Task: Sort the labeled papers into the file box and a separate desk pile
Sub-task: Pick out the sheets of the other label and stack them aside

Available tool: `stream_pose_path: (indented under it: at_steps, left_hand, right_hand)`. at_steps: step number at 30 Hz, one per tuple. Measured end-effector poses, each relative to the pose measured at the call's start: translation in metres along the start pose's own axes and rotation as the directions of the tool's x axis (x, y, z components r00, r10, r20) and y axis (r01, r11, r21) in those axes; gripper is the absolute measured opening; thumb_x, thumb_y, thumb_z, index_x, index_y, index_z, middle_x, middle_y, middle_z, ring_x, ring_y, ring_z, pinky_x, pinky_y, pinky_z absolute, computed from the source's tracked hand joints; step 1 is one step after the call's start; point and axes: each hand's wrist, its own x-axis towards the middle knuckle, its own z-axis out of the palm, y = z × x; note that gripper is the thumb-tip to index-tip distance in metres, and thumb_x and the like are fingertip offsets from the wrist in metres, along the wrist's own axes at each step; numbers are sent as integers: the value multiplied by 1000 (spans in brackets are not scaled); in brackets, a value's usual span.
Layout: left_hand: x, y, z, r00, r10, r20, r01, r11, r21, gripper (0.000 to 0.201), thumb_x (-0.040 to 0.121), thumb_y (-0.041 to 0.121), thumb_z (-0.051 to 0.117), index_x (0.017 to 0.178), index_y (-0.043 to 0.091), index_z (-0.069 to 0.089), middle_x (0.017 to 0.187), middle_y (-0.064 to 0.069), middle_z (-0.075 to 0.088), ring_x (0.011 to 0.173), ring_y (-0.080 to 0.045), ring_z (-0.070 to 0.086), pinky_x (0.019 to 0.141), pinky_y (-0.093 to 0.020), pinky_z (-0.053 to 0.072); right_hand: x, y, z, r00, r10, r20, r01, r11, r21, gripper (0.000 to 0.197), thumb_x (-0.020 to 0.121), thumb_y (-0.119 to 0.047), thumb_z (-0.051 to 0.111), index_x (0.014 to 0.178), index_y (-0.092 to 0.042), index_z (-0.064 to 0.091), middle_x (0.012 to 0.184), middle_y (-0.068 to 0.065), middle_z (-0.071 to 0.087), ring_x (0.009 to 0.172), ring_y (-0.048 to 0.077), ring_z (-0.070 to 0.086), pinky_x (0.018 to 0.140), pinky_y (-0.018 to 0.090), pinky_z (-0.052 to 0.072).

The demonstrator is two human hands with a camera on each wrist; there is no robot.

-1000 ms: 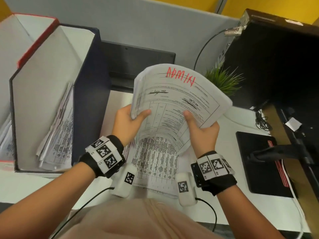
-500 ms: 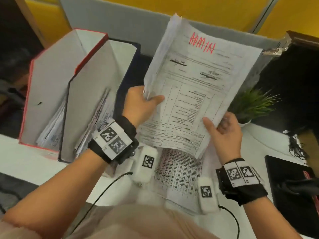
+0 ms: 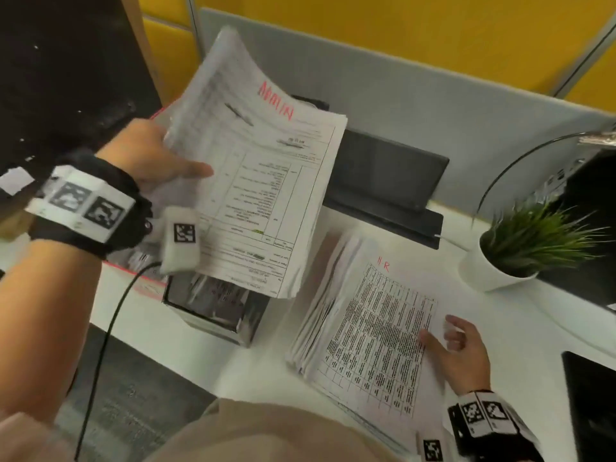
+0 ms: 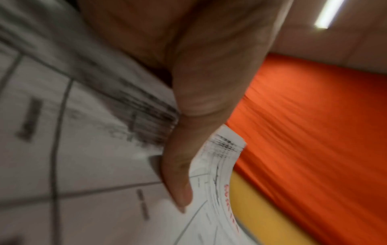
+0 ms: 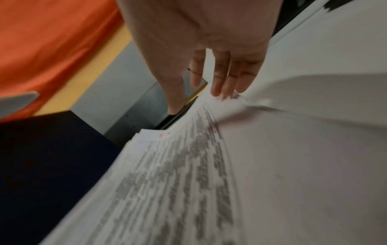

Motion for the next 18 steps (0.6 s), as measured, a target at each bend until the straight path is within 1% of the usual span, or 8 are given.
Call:
stream_pose_path:
  at_steps: [1,3,4,7,8,11,15,18]
  left_hand:
    - [0,0,9,1000,27,-4,-26,998,56,52,62,43,80,97,9,62,89,-10,64,74,-26,57,58,-31,43]
    - [-1,0,33,997,71,-9,-70,995,77,63,67,34,80,115,0,56,114,-17,58,100,-34,55,78,-36,42]
    - [-1,0,46,996,85,-3,-85,994,64,63,70,29,79,119,-2,54,117,-19,55,108,-34,52,80,-35,40]
    - [2,3,79,989,134,56,-140,984,112,45,74,19,76,108,-7,59,104,-22,60,100,-36,57,74,-35,40]
    - [4,4,89,988,131,80,-141,980,139,42,75,17,75,106,-7,60,105,-24,61,99,-37,58,76,-37,44]
    - [10,4,114,981,57,187,-104,962,253,38,79,13,70,111,-6,59,111,-23,62,104,-37,59,85,-39,48]
    - [18,-1,134,957,-9,290,-110,914,390,32,90,8,52,118,-6,54,121,-24,57,113,-38,55,93,-38,46]
    - [23,-4,137,944,-46,327,-109,891,440,31,90,4,49,120,-7,52,124,-24,55,115,-38,53,97,-40,45]
  right_hand:
    - [-2,6,1,1000,14,1,-14,998,-68,61,67,-23,82,120,-10,53,103,15,55,93,32,55,87,39,45]
    - [-7,15,4,1000,10,-15,-13,982,-190,72,65,-25,84,127,-8,50,112,20,52,95,32,55,90,41,46]
    - [-9,18,6,1000,2,-23,-8,972,-234,76,64,-24,84,129,-8,48,116,21,49,97,33,55,93,42,46]
    - [-10,23,7,1000,14,-26,-21,959,-282,83,64,-25,84,134,-7,43,120,22,44,103,35,54,98,42,43]
    - [-10,24,7,999,21,-25,-27,959,-280,84,65,-25,84,135,-7,42,121,21,43,104,35,54,98,42,42]
    - [-8,26,7,999,36,-13,-38,964,-264,87,66,-25,84,138,-7,38,124,20,42,108,34,53,99,41,42]
    - [-7,28,9,999,41,-1,-40,972,-232,86,67,-22,83,138,-8,37,124,18,40,111,32,52,98,39,41]
    - [-8,31,10,999,35,-1,-34,976,-217,85,67,-20,83,138,-7,38,124,18,40,111,33,52,98,40,41]
